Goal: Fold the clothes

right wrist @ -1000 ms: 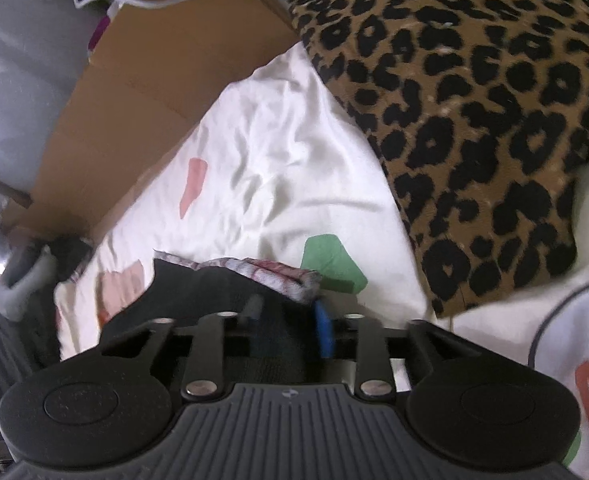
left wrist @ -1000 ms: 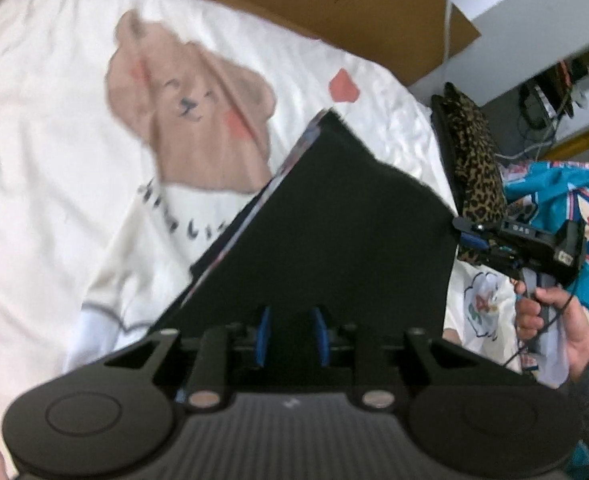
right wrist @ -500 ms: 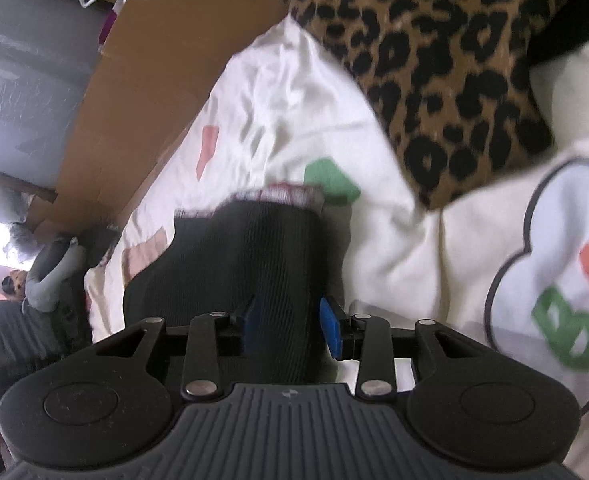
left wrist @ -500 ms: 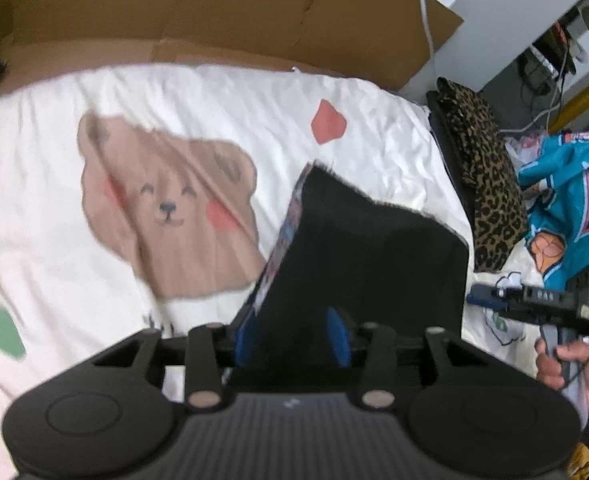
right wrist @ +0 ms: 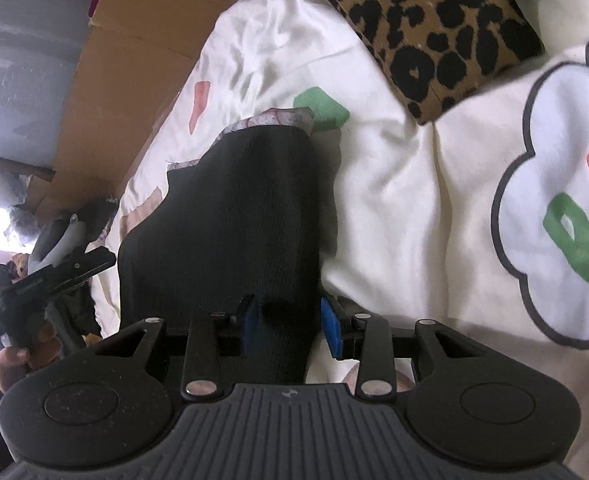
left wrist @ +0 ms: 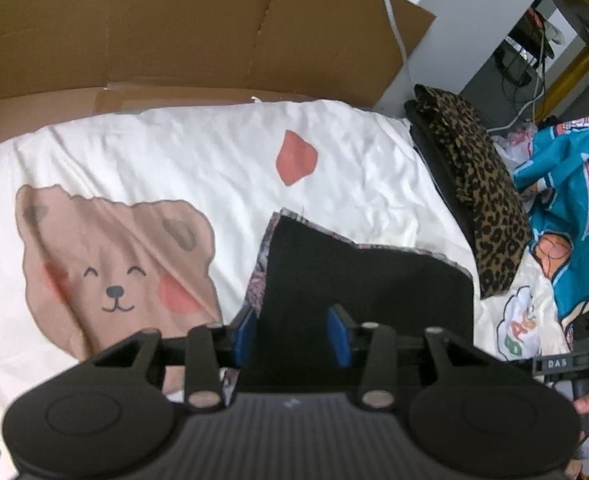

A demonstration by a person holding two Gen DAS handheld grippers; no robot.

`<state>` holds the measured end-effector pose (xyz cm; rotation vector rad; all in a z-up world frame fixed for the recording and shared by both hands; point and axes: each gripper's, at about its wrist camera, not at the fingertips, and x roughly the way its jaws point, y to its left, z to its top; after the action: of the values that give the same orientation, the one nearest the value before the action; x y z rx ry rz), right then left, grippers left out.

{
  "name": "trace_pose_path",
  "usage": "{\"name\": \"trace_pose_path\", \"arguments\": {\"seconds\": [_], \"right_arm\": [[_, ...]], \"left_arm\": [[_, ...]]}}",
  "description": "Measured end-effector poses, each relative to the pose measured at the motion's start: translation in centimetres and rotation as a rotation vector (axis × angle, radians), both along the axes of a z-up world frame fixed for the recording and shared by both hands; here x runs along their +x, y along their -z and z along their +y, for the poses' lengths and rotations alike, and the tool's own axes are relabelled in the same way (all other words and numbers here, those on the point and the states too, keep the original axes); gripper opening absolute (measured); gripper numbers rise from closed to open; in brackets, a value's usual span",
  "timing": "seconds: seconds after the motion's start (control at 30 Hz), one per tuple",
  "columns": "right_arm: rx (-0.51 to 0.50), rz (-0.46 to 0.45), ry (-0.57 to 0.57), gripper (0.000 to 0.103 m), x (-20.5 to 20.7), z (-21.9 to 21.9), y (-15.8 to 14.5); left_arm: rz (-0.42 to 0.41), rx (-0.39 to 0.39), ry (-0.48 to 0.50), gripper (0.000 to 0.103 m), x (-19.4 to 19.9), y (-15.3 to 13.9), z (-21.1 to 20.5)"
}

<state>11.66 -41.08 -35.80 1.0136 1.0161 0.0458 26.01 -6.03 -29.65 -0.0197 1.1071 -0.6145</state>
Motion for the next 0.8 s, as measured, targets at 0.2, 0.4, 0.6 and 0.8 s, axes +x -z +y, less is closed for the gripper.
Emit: {"name": "trace_pose_path", "arguments": {"seconds": [0.2,0.4,0.6,0.8], "right_arm": [[0.05,0.008,0.026,0.037,-0.1,0.1,0.8],[0.077,-0.004,0.032,0.025,0.3,0.7,1.0],[0.057,-0.042,0.04,0.008,0.6,0.8,-0.2],[0.067,-0.049,0.059,0.011,0.3,0.9,-0.2]], "left_arm": [[0.005,0.029,-0.017,0.047,0.1,1.6,0.6],[0.01,0.045,-0.026,0.043,-0.4,3.7,0.9],[0.015,0.044,-0.029,0.034,-0.1,4.1,1.0],[0.034,0.053,-0.038,0.035,0.1,4.2,0.9]]}}
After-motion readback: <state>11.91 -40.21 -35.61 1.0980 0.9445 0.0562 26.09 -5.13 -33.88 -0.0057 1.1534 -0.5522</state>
